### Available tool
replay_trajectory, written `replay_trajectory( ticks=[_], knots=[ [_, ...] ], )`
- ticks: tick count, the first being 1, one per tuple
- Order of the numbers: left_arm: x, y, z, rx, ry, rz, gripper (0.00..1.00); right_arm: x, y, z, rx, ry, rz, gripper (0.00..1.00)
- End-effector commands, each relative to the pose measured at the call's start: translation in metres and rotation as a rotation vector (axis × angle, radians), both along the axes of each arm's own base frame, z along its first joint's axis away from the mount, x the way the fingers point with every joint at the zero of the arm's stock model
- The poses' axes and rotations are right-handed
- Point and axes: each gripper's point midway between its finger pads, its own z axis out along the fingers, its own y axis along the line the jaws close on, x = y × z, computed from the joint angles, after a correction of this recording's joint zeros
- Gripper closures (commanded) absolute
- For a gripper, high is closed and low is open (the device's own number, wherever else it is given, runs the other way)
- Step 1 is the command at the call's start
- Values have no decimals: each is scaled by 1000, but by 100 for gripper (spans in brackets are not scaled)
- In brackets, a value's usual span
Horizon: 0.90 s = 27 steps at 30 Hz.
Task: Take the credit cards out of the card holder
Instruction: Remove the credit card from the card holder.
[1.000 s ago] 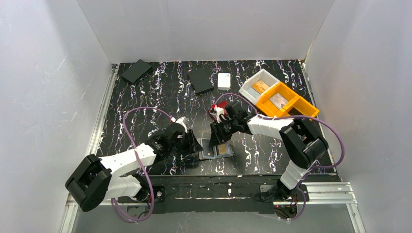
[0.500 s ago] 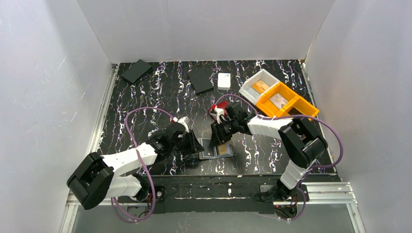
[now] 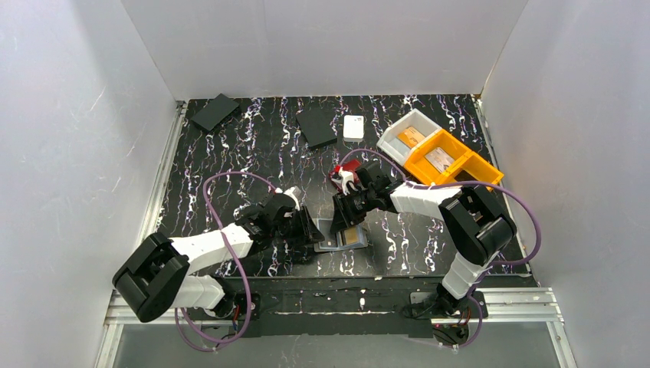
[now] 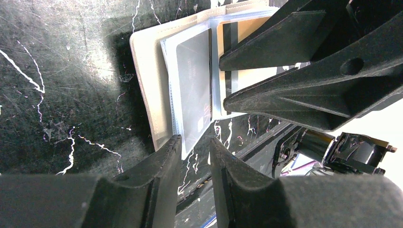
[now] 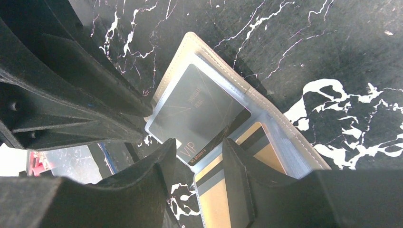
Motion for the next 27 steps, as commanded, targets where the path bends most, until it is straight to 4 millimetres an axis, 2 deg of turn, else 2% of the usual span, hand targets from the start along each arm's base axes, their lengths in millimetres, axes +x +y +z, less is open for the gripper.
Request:
replay_trajectory(
  ticks=[1,11,27],
  knots=[
    [2,0,4,3,-2,2,71,-2,-15,-21,-79,35,-28,50],
    [2,4,6,39,5,-3,70,-3,-15,-22,-79,42,-29,50],
    [1,-6,15,-10,7,-26,77,-2,-14,-22,-77,44,-30,50]
  ],
)
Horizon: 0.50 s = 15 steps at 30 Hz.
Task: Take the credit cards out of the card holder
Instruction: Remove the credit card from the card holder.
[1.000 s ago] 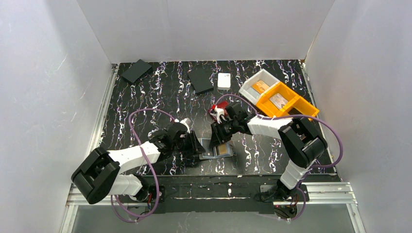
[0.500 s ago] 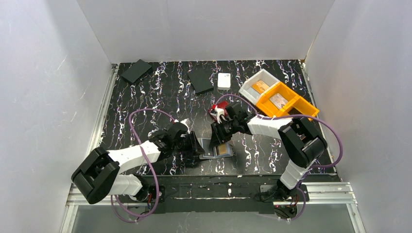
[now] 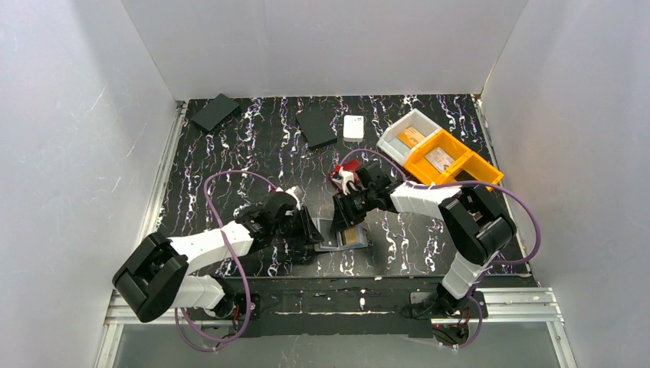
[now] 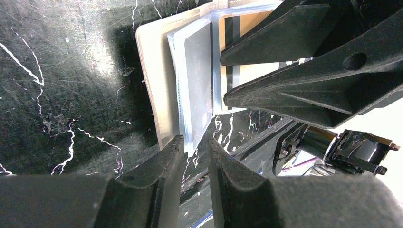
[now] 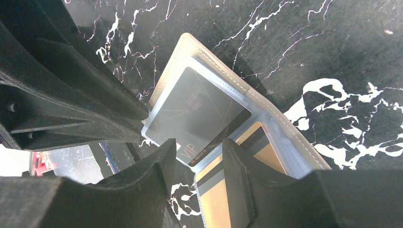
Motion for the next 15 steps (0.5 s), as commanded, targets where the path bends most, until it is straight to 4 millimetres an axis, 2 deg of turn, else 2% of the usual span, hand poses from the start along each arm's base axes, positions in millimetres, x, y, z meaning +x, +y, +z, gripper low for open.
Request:
replay_trajectory(
  ticks=[1,15],
  knots=[
    [4,-8,13,-37,-17,-16,77,-2,-14,-21,-78,35,-24,50],
    [2,-13,7,-60,8,-17,78,-1,-15,-20,-73,38,-31,50]
  ],
)
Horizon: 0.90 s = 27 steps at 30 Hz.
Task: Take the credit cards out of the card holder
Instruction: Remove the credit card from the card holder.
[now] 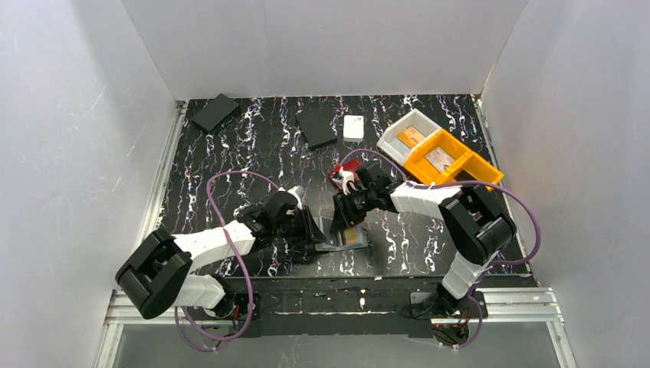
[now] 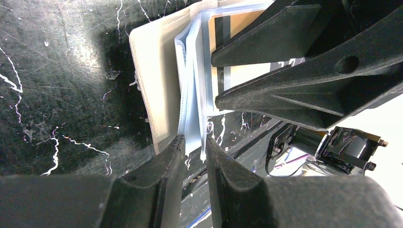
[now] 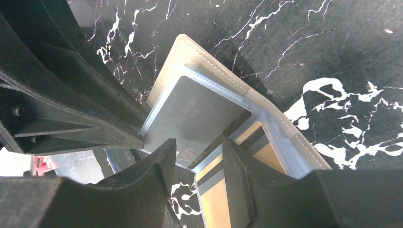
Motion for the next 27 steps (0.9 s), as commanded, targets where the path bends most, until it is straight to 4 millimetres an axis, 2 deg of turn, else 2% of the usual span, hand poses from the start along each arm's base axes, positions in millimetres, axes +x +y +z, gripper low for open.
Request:
replay_trajectory(
  ticks=[1,9,15,19,22,27],
  knots=[
    [2,-4,7,-26,-9,-7,78,-1,-15,-20,-77,37,-31,50],
    [4,-9,12,-39,-17,-26,81,-1,-14,-20,-73,40,-32,50],
    [8,-12,10,-27,-10,-22,95,-1,-15,-21,-74,42,-32,50],
    [10,-7,9,14,-7,-14,98,-2,-15,-21,-74,46,-30,50],
    [11,-7,13,27,-15,-23,98,-2,-14,-22,-72,49,-29,50],
    [11,-12,16,11,-3,-36,83,-2,-13,-21,-69,52,-27,50]
  ],
)
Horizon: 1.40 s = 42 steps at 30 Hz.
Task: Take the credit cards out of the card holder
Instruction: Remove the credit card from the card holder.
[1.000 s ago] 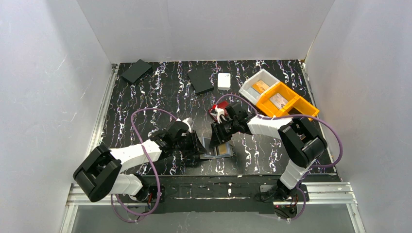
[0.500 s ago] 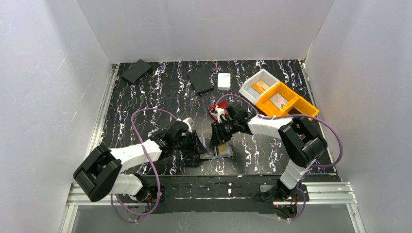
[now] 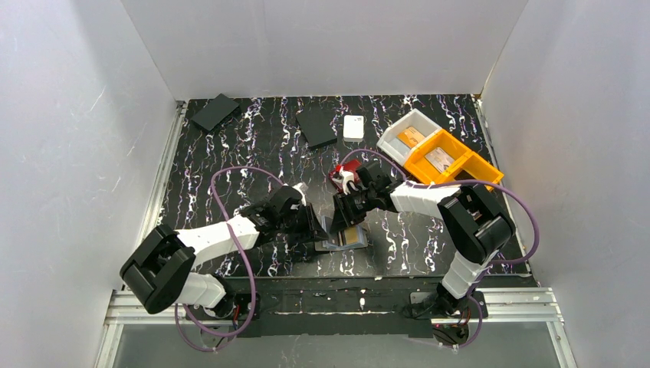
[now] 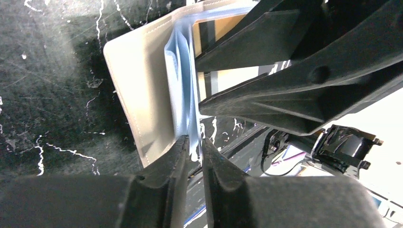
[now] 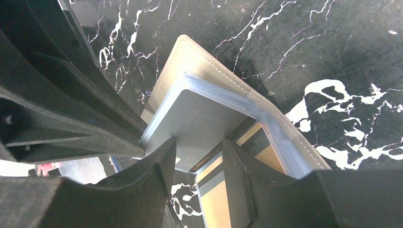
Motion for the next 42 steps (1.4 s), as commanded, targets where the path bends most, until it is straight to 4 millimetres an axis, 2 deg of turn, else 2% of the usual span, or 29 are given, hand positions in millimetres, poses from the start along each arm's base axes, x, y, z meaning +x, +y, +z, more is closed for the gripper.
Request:
replay_trajectory(
  ticks=[1,9,14,16,19,21,27,32,38,42],
  knots=[
    [6,-5,8,0,-12,-16,82,-2,-13,-20,-76,37,-28,50],
    [7,-4,-2,40,16,-12,79,-2,-13,-19,-70,35,-27,50],
    [10,-2,-8,64,18,-7,81,-2,-13,-17,-65,30,-27,50],
    [11,-3,-7,66,13,-5,85,-2,-13,-16,-64,29,-28,49],
    [13,-4,-6,61,0,-8,100,-2,-13,-15,-60,26,-28,49],
    [14,-4,-5,54,-15,-6,100,0,-13,-10,-45,23,-28,49],
    [12,-1,4,-33,-107,-14,100,14,-18,31,131,9,-64,41],
    [12,-3,15,-153,-172,1,100,1,-15,63,277,-5,-25,39],
    [21,-12,52,-284,-291,11,100,-15,-10,109,459,10,74,40],
    [25,-16,80,-356,-374,4,100,-13,-13,121,472,0,57,41]
  ],
)
